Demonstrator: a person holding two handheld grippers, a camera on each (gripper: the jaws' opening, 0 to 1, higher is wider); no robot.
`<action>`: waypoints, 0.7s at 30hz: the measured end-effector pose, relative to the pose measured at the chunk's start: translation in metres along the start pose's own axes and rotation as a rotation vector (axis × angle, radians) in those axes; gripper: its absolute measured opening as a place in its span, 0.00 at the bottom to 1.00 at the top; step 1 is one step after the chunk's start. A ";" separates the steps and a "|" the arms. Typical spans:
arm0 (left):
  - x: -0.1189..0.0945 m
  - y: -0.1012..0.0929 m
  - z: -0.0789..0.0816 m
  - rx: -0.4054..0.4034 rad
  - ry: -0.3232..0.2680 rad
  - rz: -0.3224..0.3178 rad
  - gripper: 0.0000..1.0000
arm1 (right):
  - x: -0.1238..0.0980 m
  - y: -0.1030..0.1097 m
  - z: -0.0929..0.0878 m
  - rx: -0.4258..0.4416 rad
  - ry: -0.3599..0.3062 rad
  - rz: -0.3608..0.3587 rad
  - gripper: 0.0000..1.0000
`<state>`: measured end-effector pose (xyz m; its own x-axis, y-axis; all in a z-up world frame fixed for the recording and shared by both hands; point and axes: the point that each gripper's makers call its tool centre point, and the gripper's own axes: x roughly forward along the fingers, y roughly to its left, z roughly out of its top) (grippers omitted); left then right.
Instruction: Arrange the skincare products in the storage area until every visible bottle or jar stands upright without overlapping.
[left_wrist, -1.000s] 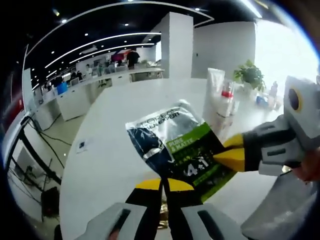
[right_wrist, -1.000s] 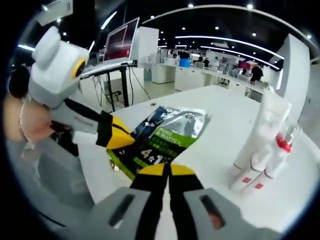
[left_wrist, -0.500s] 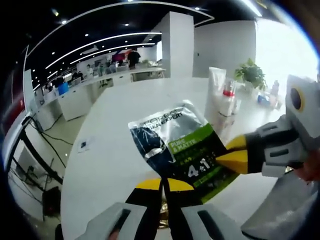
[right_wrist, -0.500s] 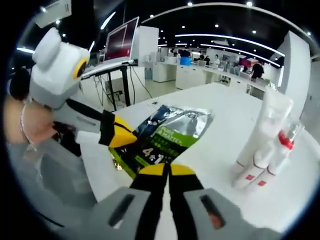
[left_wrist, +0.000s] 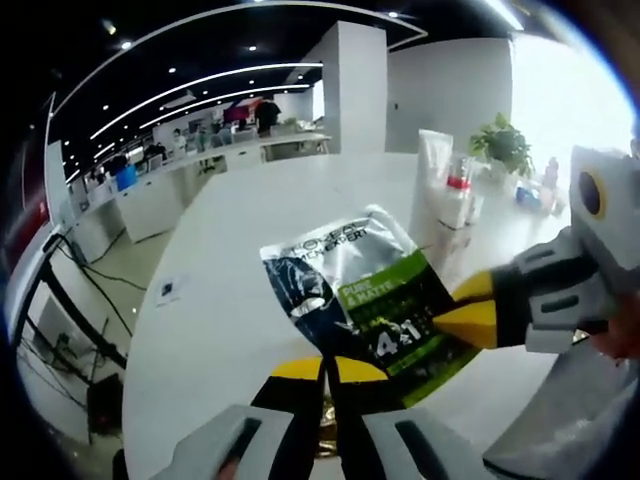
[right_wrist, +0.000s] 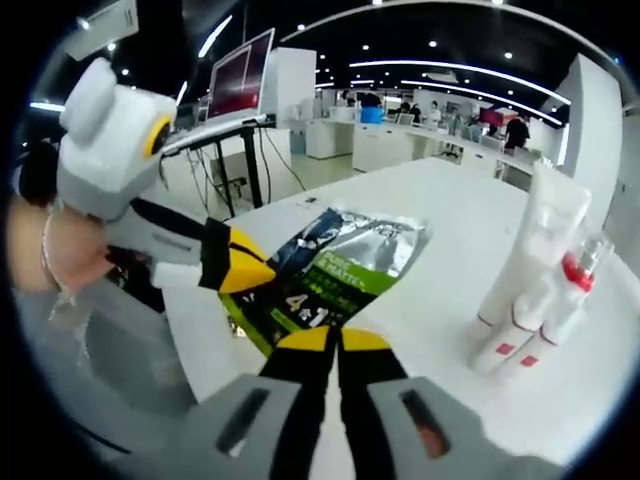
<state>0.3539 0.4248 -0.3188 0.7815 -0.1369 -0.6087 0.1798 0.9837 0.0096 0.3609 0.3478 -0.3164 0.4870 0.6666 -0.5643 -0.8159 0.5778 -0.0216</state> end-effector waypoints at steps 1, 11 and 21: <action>0.000 0.000 0.000 0.001 0.000 0.000 0.03 | 0.000 0.000 0.000 0.001 0.001 0.000 0.03; 0.001 -0.001 0.000 0.014 0.000 0.004 0.03 | 0.000 -0.001 0.000 0.014 0.002 -0.001 0.03; 0.001 0.000 -0.001 0.019 0.004 0.006 0.03 | 0.000 0.000 -0.001 0.007 0.004 -0.006 0.03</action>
<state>0.3538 0.4245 -0.3203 0.7801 -0.1308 -0.6118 0.1869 0.9820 0.0284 0.3607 0.3470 -0.3168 0.4905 0.6613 -0.5675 -0.8108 0.5850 -0.0190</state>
